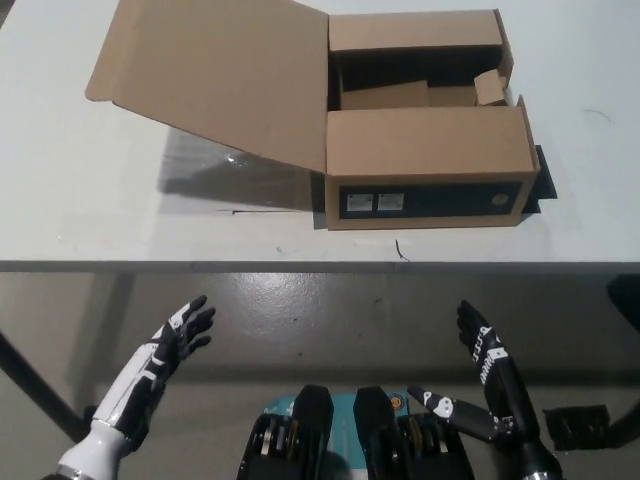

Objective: A small storge box is placed at the center of the table and the robot uses its left hand to push the lid and close it

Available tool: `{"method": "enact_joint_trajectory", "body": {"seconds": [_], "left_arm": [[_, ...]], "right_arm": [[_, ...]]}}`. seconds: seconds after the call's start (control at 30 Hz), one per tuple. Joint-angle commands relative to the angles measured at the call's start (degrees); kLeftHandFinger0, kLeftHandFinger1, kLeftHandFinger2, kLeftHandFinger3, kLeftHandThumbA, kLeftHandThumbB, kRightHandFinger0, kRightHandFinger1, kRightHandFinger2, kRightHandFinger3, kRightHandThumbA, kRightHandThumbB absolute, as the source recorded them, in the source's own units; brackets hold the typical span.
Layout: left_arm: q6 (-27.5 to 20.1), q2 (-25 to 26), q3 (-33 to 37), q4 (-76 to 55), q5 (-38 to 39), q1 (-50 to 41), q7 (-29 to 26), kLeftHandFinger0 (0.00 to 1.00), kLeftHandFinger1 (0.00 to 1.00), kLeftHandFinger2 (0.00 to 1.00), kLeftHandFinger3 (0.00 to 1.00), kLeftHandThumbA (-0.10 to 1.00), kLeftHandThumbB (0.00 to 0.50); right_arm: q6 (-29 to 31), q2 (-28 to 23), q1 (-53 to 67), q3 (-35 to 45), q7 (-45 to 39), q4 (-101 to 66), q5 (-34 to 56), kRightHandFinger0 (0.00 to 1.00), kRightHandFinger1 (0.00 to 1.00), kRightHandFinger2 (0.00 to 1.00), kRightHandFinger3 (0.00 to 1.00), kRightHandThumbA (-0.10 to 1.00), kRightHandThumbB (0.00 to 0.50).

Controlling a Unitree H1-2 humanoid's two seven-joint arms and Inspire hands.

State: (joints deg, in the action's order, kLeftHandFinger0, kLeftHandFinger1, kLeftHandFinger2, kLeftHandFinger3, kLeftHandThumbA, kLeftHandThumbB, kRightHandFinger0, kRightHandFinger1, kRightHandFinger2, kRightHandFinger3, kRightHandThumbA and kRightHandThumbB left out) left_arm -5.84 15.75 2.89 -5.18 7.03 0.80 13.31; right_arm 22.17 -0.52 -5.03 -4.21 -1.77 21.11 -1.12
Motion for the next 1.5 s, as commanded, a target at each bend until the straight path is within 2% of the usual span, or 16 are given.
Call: {"method": "enact_joint_trajectory", "body": {"seconds": [0.0, 0.1, 0.17, 0.3, 0.5, 0.63, 0.7, 0.9, 1.0, 1.47], "left_arm": [[3.3, 1.6, -2.3, -9.5, 19.8, 1.6, 7.1, 1.0, 1.0, 1.0, 1.0, 1.0, 0.274], [8.5, 1.0, -3.9, -11.8, 28.3, 3.0, 7.0, 1.0, 1.0, 1.0, 1.0, 1.0, 0.299], [12.0, 0.6, -5.0, -13.0, 33.9, 4.5, 6.0, 1.0, 1.0, 1.0, 1.0, 1.0, 0.341], [16.3, -0.2, -6.9, -13.0, 42.2, 7.5, 4.5, 1.0, 1.0, 1.0, 1.0, 1.0, 0.333], [18.2, -2.0, -9.7, -5.6, 45.8, 12.9, 6.4, 1.0, 1.0, 1.0, 1.0, 1.0, 0.35], [21.6, -4.4, -12.9, 2.1, 50.7, 17.2, 7.3, 1.0, 1.0, 1.0, 1.0, 1.0, 0.344], [23.0, -5.8, -14.3, 5.2, 51.7, 19.1, 6.3, 1.0, 1.0, 1.0, 1.0, 1.0, 0.366], [24.2, -7.8, -16.7, 10.8, 51.6, 22.0, 6.7, 1.0, 1.0, 1.0, 1.0, 1.0, 0.356], [24.6, -7.9, -17.6, 15.1, 51.1, 23.6, 8.9, 1.0, 1.0, 1.0, 1.0, 1.0, 0.366], [26.8, -9.3, -20.5, 22.0, 48.7, 26.2, 9.8, 1.0, 1.0, 1.0, 1.0, 1.0, 0.361]], "right_arm": [[4.8, -0.2, -1.5, -0.2, -1.0, -0.3, 0.6, 1.0, 1.0, 1.0, 1.0, 1.0, 0.347], [4.8, -0.3, -1.6, -0.2, -0.9, 0.0, 0.5, 1.0, 1.0, 1.0, 1.0, 1.0, 0.345], [4.8, -0.3, -1.7, -0.3, -0.4, 0.0, 0.0, 1.0, 1.0, 1.0, 1.0, 1.0, 0.342], [4.8, -0.3, -1.6, -0.4, -0.1, -0.2, -0.3, 1.0, 1.0, 1.0, 1.0, 1.0, 0.342], [4.8, -0.4, -1.6, -0.6, -0.1, -0.2, -0.6, 1.0, 1.0, 1.0, 1.0, 1.0, 0.341], [4.8, -0.2, -1.5, -0.6, -0.1, -0.3, -0.4, 1.0, 1.0, 1.0, 1.0, 1.0, 0.339], [4.8, -0.1, -1.4, -0.7, 0.2, -0.3, -0.7, 1.0, 1.0, 1.0, 1.0, 1.0, 0.34], [4.8, 0.0, -1.3, -0.6, 0.1, -0.5, -0.5, 1.0, 1.0, 1.0, 1.0, 1.0, 0.338], [4.8, 0.0, -1.5, -0.6, 0.4, -0.3, -0.7, 1.0, 1.0, 1.0, 1.0, 1.0, 0.34], [4.8, 0.1, -1.1, -0.5, 0.7, -0.5, -0.6, 1.0, 1.0, 1.0, 1.0, 1.0, 0.344]]}}
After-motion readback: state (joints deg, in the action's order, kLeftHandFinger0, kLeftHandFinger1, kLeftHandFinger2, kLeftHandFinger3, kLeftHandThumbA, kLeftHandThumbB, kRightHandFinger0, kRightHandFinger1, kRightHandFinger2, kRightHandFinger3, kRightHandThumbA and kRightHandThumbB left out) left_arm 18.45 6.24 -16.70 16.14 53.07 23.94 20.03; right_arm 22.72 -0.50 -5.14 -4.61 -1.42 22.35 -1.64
